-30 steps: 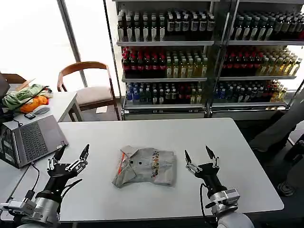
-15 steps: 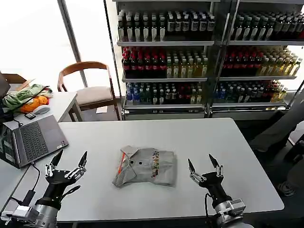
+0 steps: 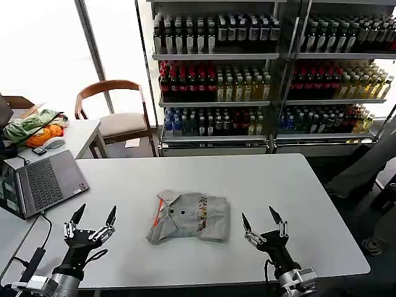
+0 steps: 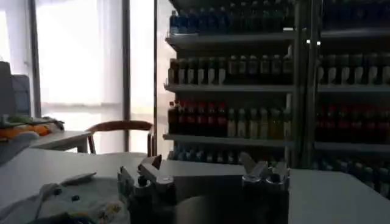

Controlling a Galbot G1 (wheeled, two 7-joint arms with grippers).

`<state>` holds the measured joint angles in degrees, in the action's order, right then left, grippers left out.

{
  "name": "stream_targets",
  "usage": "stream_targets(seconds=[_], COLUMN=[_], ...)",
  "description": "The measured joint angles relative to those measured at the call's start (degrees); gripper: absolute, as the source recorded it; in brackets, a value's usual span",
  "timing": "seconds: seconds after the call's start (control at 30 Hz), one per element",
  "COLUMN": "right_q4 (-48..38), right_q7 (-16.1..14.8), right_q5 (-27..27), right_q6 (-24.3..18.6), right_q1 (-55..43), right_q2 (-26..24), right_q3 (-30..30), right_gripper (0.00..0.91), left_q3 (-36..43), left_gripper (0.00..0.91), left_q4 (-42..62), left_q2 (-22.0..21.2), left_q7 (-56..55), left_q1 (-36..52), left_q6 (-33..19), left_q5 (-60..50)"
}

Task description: Fold and organize the clothes.

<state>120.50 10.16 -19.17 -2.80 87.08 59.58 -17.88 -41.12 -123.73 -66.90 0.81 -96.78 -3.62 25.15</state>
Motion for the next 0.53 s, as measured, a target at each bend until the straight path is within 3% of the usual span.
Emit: stream_targets(seconds=[0.53], right_q4=[0.5], right_q7=[0.1], right_q5=[0.3], right_q6=[0.2], right_q1=[0.2], right_q2=[-0.5], right_q3=[0.2], right_gripper=[0.907], left_q3=[0.0], left_gripper=[0.907], left_q4=[0.7], left_q2=[0.7], left_q7=[0.7], left_q1=[-1.0], left_q6=[-2.6], left_q5=[-0.3])
